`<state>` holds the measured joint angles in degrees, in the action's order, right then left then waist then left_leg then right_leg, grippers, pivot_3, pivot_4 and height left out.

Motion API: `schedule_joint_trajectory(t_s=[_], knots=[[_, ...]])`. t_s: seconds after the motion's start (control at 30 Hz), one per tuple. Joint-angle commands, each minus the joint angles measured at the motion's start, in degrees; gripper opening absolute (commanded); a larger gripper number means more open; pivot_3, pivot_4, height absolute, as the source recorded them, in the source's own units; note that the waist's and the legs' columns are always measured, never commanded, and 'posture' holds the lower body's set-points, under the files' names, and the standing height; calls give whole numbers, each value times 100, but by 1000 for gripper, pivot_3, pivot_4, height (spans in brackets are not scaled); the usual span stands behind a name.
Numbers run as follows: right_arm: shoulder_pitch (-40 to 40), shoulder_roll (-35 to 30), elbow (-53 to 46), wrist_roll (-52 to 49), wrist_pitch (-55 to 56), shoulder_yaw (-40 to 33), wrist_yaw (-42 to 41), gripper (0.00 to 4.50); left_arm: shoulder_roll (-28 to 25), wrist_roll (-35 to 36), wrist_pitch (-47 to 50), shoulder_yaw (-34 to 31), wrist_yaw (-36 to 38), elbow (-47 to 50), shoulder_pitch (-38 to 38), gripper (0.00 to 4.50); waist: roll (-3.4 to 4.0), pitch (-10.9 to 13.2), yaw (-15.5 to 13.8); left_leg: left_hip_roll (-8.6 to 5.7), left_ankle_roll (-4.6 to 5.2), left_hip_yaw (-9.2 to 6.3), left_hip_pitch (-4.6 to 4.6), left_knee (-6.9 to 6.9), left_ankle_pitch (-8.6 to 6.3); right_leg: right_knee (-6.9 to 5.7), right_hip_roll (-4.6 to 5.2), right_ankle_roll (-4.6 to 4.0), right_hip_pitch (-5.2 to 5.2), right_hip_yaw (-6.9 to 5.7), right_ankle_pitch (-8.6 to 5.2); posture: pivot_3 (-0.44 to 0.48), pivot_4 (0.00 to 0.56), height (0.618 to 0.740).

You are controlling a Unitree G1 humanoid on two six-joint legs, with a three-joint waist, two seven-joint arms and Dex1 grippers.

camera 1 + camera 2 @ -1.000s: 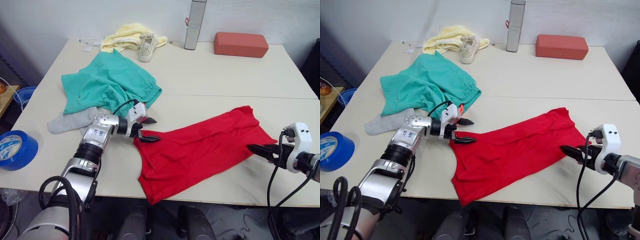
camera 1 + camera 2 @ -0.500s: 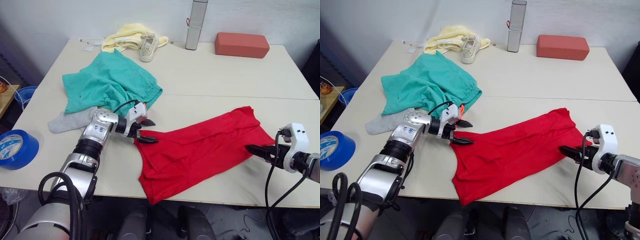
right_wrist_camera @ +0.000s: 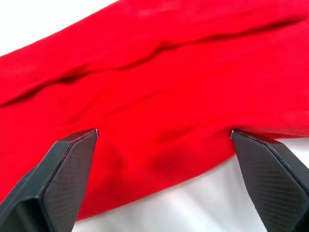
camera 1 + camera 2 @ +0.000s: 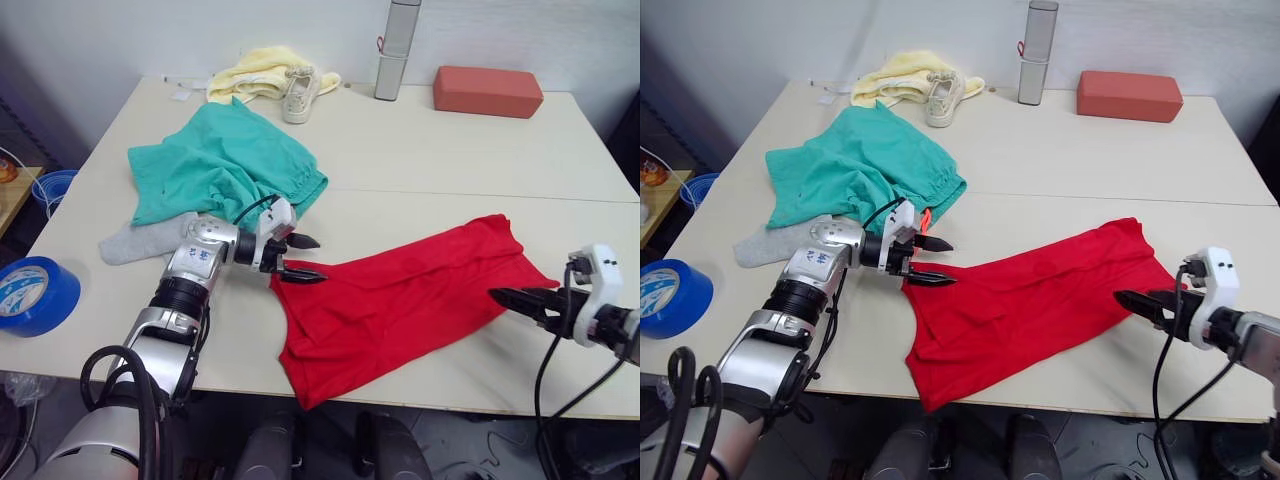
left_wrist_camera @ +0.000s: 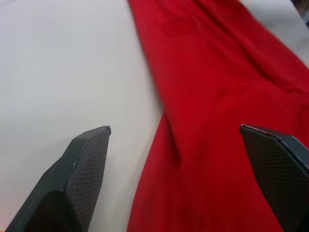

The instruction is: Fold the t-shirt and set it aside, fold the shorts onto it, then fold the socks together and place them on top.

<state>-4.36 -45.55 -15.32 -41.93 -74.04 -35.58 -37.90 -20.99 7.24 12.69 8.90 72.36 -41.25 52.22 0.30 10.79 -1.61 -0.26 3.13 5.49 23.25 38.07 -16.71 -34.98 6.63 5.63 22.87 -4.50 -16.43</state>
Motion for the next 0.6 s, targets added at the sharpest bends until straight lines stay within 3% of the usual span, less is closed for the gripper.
schedule_joint_trajectory(t_s=[0.03, 0.23, 0.47, 0.6], knots=[[291, -43, -825, -654, -699, -470, -23, 4455, 246, 66, 25, -33, -61, -55, 382, 4500, -4, 2, 5, 0, 2, -1, 3, 0, 0, 0, 0, 2, 0, 0, 1, 0, 150, 740], [556, 555, -1881, -1516, -1824, -771, 446, 4455, 855, -156, -252, 69, -286, -881, 945, 4500, -14, 3, 13, -1, 37, -2, 2, 5, -19, 13, 2, 10, -1, 7, 6, 0, 150, 740], [1154, 1227, -2507, -3001, -1846, -604, 1609, 4455, 1479, -374, -657, 42, -682, -2028, 1614, 4500, -19, 6, 19, -1, 37, -1, 4, 1, -20, 15, 2, 10, 4, 7, 6, 0, 150, 740], [1408, 1257, -2523, -3724, -1606, -509, 2258, 4455, 1670, -507, -787, 25, -813, -2456, 1871, 4500, -22, 8, 19, -1, 41, 2, 4, 1, -22, 18, 3, 11, 4, 9, 6, 0, 150, 740]])
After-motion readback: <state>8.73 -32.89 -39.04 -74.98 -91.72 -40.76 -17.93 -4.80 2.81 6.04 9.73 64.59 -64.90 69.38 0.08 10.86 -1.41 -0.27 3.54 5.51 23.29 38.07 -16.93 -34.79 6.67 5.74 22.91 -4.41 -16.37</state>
